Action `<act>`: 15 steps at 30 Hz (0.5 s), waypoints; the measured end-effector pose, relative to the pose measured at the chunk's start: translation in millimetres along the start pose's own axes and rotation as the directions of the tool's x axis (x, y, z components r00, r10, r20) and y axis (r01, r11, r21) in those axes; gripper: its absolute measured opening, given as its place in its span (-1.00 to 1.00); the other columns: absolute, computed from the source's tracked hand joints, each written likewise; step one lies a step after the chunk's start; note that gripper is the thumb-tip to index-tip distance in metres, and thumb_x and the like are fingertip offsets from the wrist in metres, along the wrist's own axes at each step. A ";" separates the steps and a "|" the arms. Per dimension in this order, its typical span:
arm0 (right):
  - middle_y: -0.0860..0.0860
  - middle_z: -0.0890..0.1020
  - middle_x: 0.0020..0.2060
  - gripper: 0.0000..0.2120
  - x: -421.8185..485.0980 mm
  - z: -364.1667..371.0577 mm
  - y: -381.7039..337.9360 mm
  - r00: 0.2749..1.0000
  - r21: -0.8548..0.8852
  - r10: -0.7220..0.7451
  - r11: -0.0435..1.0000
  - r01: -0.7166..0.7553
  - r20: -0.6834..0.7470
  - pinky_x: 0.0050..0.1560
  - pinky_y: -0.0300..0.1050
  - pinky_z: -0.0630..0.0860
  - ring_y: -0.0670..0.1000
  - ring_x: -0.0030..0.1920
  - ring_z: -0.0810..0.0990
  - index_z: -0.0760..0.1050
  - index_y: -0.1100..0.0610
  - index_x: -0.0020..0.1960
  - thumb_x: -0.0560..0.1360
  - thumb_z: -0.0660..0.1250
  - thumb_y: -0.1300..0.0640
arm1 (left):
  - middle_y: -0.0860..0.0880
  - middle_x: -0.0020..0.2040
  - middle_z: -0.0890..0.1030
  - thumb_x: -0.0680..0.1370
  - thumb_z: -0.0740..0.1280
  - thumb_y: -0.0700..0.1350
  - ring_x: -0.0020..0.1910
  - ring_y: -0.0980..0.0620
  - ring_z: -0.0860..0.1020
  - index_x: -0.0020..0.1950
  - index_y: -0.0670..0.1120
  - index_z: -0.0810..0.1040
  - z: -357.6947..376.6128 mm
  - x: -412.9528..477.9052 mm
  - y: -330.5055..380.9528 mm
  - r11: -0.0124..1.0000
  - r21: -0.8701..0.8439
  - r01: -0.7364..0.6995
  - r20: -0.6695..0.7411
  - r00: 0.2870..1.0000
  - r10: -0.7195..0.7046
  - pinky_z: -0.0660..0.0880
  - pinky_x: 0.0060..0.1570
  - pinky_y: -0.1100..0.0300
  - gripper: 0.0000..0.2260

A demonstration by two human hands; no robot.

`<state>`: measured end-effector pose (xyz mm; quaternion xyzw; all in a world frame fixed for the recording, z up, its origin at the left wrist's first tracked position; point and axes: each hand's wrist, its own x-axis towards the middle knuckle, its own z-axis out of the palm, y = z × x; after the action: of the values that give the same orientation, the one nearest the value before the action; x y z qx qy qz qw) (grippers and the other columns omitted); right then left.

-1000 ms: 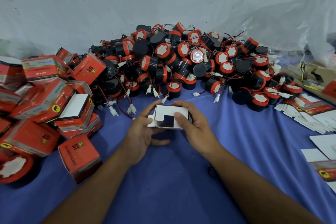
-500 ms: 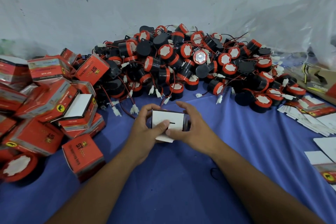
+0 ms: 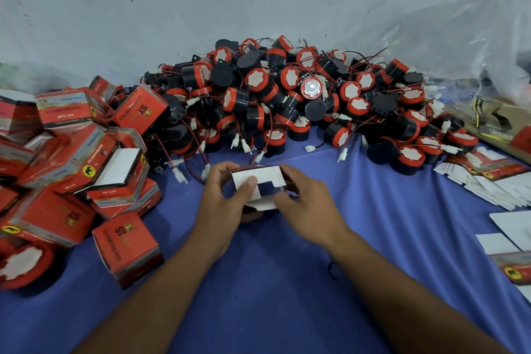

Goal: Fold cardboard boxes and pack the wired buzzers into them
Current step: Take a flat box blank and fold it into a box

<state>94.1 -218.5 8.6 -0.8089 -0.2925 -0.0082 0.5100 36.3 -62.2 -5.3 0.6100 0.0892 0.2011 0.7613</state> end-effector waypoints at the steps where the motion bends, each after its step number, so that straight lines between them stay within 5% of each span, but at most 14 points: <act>1: -0.07 0.64 -0.23 -0.73 1.3 -1.9 3.0 0.999 0.008 0.019 1.000 -0.019 -0.035 -0.15 -0.14 0.57 -0.07 -0.22 0.58 0.61 0.02 0.10 0.49 0.22 0.15 | -0.01 0.19 0.58 0.59 0.37 -0.13 0.08 -0.08 0.64 0.13 0.06 0.45 -0.6 0.9 -0.2 1.000 -0.011 0.017 -0.018 1.000 -0.017 0.63 -0.25 0.04 -0.82; 3: 0.17 0.57 -0.28 -0.76 3.5 -1.7 8.0 0.994 0.062 0.087 0.995 -0.083 -0.066 -0.08 0.19 0.60 0.21 -0.20 0.55 0.56 0.23 -0.07 0.59 0.19 0.12 | -0.04 0.17 0.60 0.60 0.36 -0.10 0.01 -0.06 0.66 0.16 0.06 0.43 -1.6 1.5 1.0 0.999 -0.030 0.045 -0.040 0.998 -0.046 0.62 -0.26 0.04 -0.81; 5: 0.20 0.56 -0.25 -0.63 1.8 3.2 8.9 0.994 0.041 0.084 0.996 -0.081 -0.075 0.02 0.25 0.56 0.21 -0.15 0.56 0.51 0.26 -0.10 0.68 0.14 0.00 | -0.05 0.14 0.60 0.60 0.36 -0.07 -0.07 0.01 0.67 0.15 0.10 0.41 -0.7 0.3 1.2 0.999 -0.022 0.042 -0.037 0.998 -0.043 0.62 -0.27 0.03 -0.80; 7: -0.07 0.67 -0.05 -0.67 -3.3 8.4 5.4 0.997 0.028 0.023 0.999 -0.021 -0.071 0.20 0.01 0.53 -0.13 -0.01 0.60 0.59 -0.02 0.19 0.69 0.09 -0.10 | -0.02 0.14 0.56 0.59 0.37 -0.04 -0.10 0.09 0.66 0.12 0.14 0.39 1.3 -1.7 -0.5 0.997 0.072 0.007 -0.032 0.999 -0.005 0.63 -0.30 0.02 -0.80; 9: -0.26 0.44 0.40 -0.58 -4.0 9.9 3.7 1.000 0.040 -0.016 0.999 0.016 0.007 0.46 -0.21 0.28 -0.40 0.35 0.34 0.26 -0.26 0.50 0.66 0.00 -0.23 | 0.01 0.12 0.53 0.57 0.38 0.00 -0.11 0.13 0.66 0.07 0.18 0.37 3.3 -3.9 -2.9 0.984 0.176 -0.032 -0.037 0.999 0.039 0.64 -0.33 0.02 -0.80; 12: -0.31 0.07 0.57 -0.58 -1.4 10.2 5.7 0.987 0.057 -0.032 0.998 0.024 0.156 0.56 -0.10 -0.02 -0.39 0.52 -0.03 -0.02 -0.52 0.44 0.58 -0.09 -0.39 | 0.06 0.05 0.54 0.55 0.40 0.02 -0.11 0.05 0.68 0.01 0.19 0.37 6.3 -7.4 -3.0 0.974 0.221 -0.046 -0.052 0.997 0.059 0.65 -0.34 0.02 -0.79; 15: -0.25 0.09 0.58 -0.58 0.6 10.4 6.4 0.988 0.100 -0.077 0.993 0.064 0.135 0.42 -0.42 0.10 -0.42 0.49 0.02 0.06 -0.52 0.42 0.64 0.11 -0.21 | 0.12 -0.11 0.61 0.55 0.38 0.10 -0.29 0.02 0.68 -0.06 0.23 0.36 6.0 -9.8 -0.3 0.931 0.356 -0.087 0.014 0.996 0.088 0.61 -0.45 0.08 -0.82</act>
<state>94.7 -211.6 -1.4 -0.7712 -0.3559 0.0440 0.5260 29.8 -71.7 -5.2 0.7408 0.0979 0.2161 0.6284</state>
